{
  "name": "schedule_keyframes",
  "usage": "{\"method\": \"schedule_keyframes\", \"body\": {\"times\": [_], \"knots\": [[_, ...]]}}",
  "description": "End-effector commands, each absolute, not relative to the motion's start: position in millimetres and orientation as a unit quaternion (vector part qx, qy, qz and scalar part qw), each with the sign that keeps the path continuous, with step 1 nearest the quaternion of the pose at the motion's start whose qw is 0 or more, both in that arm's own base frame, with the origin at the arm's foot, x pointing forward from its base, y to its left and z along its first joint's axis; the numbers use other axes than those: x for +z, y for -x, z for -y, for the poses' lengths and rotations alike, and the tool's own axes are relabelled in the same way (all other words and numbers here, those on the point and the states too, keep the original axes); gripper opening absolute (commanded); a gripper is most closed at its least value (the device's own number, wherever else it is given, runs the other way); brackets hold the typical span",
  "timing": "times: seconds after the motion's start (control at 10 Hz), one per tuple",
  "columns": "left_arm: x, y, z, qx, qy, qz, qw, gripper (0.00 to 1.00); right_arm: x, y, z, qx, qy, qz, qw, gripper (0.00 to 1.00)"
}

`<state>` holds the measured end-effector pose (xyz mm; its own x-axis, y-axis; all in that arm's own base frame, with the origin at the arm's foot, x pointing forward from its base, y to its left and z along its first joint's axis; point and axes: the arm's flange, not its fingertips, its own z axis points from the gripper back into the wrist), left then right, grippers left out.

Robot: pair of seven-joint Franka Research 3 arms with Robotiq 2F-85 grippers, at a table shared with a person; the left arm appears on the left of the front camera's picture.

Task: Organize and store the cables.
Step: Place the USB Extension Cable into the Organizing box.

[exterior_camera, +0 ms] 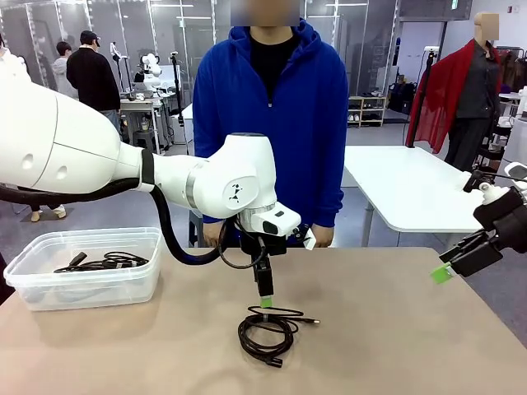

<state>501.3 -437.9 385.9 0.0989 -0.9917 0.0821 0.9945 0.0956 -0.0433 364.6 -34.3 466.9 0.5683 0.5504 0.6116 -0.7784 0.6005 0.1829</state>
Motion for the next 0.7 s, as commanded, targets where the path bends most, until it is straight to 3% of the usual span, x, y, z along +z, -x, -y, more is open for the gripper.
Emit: {"method": "schedule_keyframes", "body": {"times": [0.0, 0.6], "knots": [[381.6, -505.2, 444.6, -0.672, 0.040, 0.003, 0.739, 1.00, 468.2, -363.7, 34.2, 0.388, -0.222, 0.255, 0.857, 1.00], [349.1, -513.4, 445.9, -0.669, 0.031, -0.018, 0.743, 1.00, 468.2, -363.7, 34.2, 0.388, -0.222, 0.255, 0.857, 1.00]]}}
